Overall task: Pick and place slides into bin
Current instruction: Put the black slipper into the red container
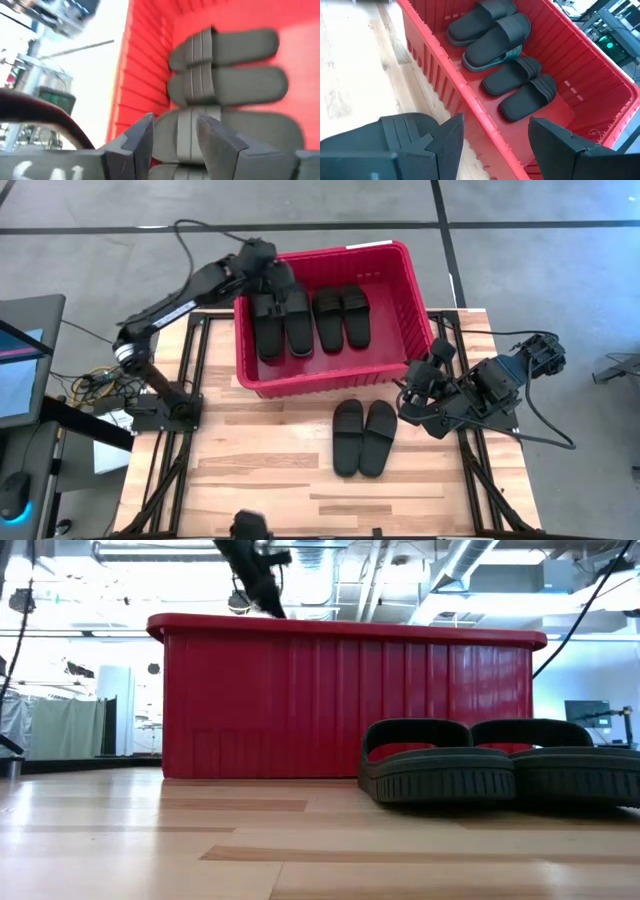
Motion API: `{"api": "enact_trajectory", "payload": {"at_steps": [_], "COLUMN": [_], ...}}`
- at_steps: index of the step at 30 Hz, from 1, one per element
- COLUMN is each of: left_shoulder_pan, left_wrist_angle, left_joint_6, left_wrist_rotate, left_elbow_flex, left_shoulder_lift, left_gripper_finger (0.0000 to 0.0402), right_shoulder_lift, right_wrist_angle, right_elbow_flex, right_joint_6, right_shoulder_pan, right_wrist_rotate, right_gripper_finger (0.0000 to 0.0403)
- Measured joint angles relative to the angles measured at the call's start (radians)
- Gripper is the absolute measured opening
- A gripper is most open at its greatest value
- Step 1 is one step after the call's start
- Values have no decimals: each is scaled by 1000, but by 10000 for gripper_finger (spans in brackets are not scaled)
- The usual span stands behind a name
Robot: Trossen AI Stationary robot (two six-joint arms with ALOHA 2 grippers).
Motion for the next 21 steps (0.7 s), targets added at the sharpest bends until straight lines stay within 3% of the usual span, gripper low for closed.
{"api": "enact_trajectory", "payload": {"at_steps": [11, 15, 21], "left_shoulder_pan": [-236, -357, -575], "left_wrist_angle": [-20, -31, -70], "left_joint_6": [-253, -357, -527], "left_wrist_rotate": [-1, -5, -105], "left_elbow_flex": [1, 1, -8], "left_shoulder_lift": [-228, -257, -246], "left_gripper_finger": [137, 137, 137], "right_shoulder_lift": [0, 0, 0], "right_wrist_angle": [0, 0, 6], "right_elbow_flex": [0, 0, 0], "right_joint_6": [-46, -70, -69], "right_shoulder_pan": [13, 41, 89], "right_wrist_rotate": [-66, -77, -90], "right_gripper_finger": [207, 207, 207]}}
